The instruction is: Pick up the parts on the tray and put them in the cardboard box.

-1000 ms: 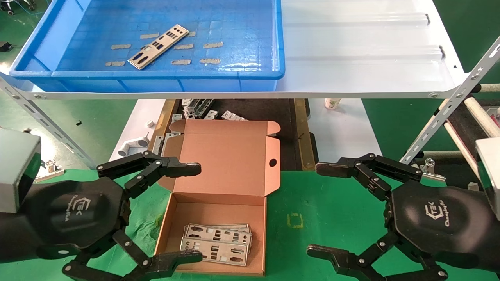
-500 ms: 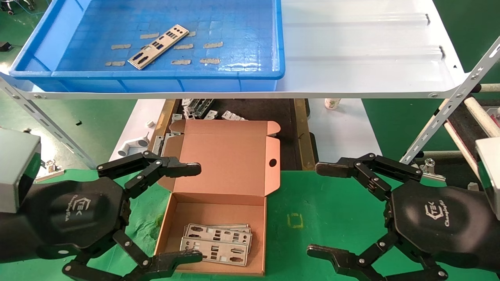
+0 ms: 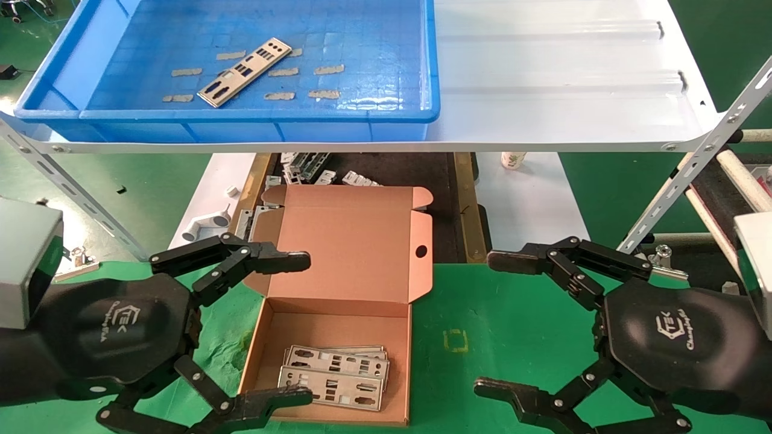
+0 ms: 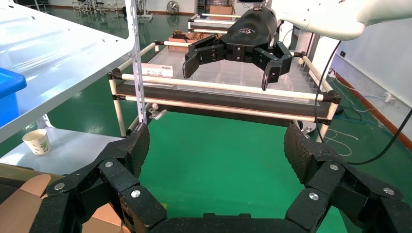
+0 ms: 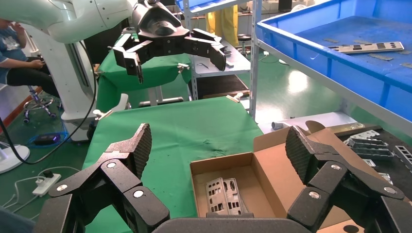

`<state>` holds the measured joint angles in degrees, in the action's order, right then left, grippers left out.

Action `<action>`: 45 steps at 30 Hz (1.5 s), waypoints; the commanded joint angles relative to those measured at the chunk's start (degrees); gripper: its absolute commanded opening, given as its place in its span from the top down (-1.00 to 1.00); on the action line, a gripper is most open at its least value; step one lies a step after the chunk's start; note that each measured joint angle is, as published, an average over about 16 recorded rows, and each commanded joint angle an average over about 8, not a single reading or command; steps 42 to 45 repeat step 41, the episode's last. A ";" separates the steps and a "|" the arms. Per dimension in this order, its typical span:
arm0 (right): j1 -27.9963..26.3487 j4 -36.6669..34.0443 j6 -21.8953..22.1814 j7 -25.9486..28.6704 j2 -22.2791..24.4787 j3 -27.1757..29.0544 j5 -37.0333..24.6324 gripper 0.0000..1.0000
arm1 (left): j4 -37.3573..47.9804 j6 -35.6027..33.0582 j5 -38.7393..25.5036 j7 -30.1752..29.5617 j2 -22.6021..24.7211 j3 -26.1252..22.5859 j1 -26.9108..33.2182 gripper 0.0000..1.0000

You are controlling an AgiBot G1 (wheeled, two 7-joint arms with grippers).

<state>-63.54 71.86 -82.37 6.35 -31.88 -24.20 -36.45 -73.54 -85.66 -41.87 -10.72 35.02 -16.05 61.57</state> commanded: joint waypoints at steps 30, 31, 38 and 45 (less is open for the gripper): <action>0.00 0.00 0.00 0.00 0.00 0.00 0.00 -1.00 | 0.00 0.00 0.00 0.00 0.00 0.00 0.00 -1.00; 0.00 0.00 0.00 0.00 0.00 0.00 0.00 -1.00 | 0.00 0.00 0.00 0.00 0.00 0.00 0.00 -1.00; 0.00 0.00 0.00 0.00 0.00 0.00 0.00 -1.00 | 0.00 0.00 0.00 0.00 0.00 0.00 0.00 -1.00; 0.00 0.00 0.00 0.00 0.00 0.00 0.00 -1.00 | 0.00 0.00 0.00 0.00 0.00 0.00 0.00 -1.00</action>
